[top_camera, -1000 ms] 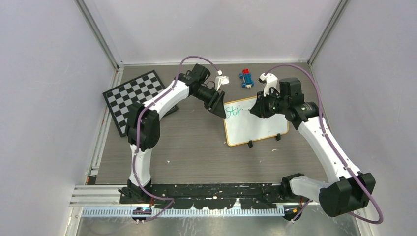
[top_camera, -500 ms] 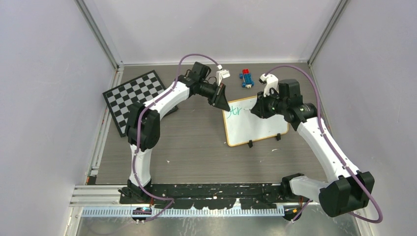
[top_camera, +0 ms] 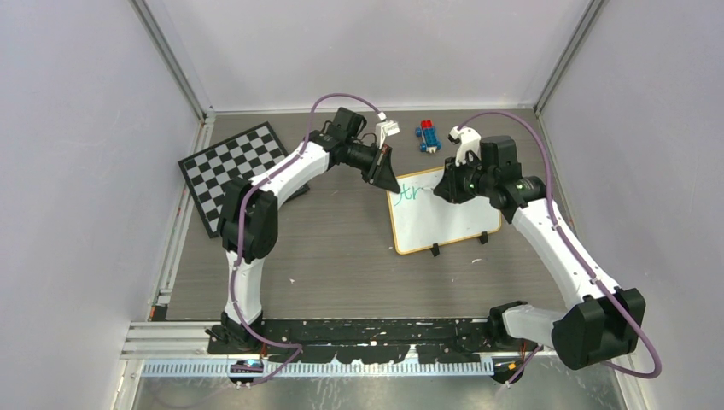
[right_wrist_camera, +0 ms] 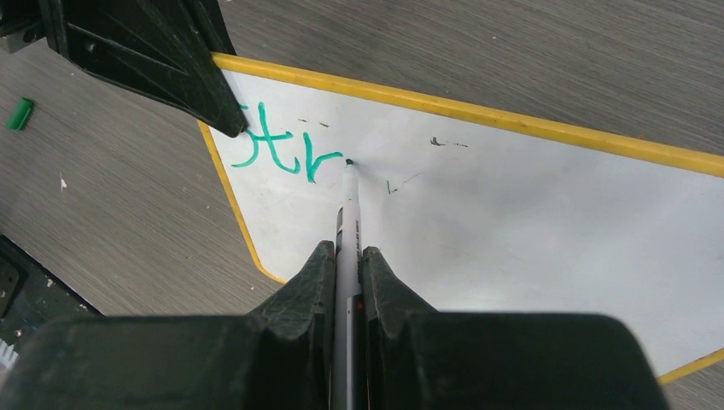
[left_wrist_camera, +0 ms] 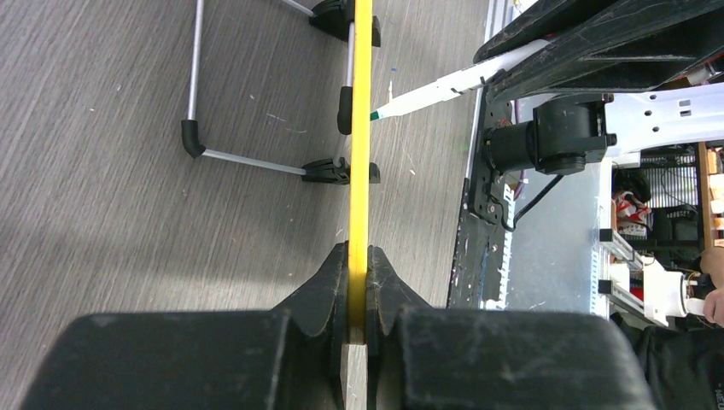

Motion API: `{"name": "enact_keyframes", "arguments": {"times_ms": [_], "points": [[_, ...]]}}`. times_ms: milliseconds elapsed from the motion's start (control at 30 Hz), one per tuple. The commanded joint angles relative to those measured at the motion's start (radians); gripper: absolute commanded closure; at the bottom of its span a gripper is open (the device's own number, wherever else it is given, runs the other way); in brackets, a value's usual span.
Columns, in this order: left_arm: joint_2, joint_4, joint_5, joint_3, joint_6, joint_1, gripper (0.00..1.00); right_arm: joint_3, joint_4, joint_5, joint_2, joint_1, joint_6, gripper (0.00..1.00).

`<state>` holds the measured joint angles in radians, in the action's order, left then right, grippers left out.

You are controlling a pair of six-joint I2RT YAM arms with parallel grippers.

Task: Write a sentence on the whiteboard

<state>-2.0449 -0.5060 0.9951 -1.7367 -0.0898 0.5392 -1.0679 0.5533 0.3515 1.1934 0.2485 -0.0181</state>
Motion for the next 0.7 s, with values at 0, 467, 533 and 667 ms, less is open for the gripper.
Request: {"name": "enact_keyframes", "arguments": {"times_ms": [0, 467, 533, 667], "points": [[0.026, 0.024, 0.014, 0.0, 0.004, 0.002, 1.0, -0.04, -0.043, -0.011, 0.003, 0.002, 0.013, 1.0], [0.02, 0.005, 0.009, -0.004, 0.019, 0.002, 1.0, -0.021, 0.01, -0.028, 0.017, 0.022, -0.034, 1.0], [0.02, 0.003, 0.01, -0.004, 0.021, 0.001, 1.0, -0.02, 0.023, -0.043, 0.01, 0.022, -0.045, 1.0], [0.019, 0.002, 0.01, -0.006, 0.022, 0.002, 1.0, -0.018, 0.03, -0.077, -0.003, 0.022, -0.056, 1.0]]}}
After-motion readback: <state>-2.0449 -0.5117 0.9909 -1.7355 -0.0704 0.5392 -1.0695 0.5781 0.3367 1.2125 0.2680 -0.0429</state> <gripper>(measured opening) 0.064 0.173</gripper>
